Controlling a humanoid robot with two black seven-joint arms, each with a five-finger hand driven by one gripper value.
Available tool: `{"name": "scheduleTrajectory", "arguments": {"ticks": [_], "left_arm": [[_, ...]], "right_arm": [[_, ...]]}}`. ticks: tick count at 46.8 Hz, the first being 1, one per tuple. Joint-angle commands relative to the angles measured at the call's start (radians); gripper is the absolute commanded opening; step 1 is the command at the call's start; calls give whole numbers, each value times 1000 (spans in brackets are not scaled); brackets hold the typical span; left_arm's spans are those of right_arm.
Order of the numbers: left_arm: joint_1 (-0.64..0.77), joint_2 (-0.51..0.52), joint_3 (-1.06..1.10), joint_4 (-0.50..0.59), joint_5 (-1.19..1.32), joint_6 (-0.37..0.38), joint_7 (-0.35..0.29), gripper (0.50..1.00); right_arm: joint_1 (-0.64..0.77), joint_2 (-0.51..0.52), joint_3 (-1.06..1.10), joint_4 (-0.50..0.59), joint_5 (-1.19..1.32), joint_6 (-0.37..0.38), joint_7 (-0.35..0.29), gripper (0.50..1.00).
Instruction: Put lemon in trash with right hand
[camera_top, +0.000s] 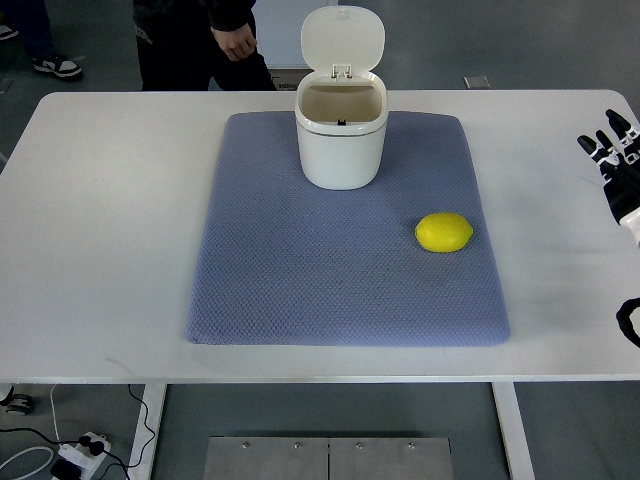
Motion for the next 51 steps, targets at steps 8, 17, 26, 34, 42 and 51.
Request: {"name": "scheduleTrajectory", "arguments": {"ticks": [8, 17, 26, 34, 42, 51], "left_arm": [[-1, 0, 0, 0, 0, -1, 0, 1000], [-1, 0, 0, 0, 0, -1, 0, 1000], [-1, 0, 0, 0, 0, -1, 0, 1000], [0, 0, 0, 0, 0, 1, 0, 1000], [-1, 0, 0, 0, 0, -1, 0, 1000], [-1, 0, 0, 0, 0, -1, 0, 1000]], "right_arm": [[0, 3, -2, 0, 0, 0, 0, 1000], [5, 0, -2, 0, 0, 0, 0, 1000], [5, 1, 0, 0, 0, 0, 0, 1000], [5, 1, 0, 0, 0, 0, 0, 1000], [5, 3, 0, 0, 2, 0, 3, 1000], [8, -18, 0, -2, 3, 0, 5, 1000]]}}
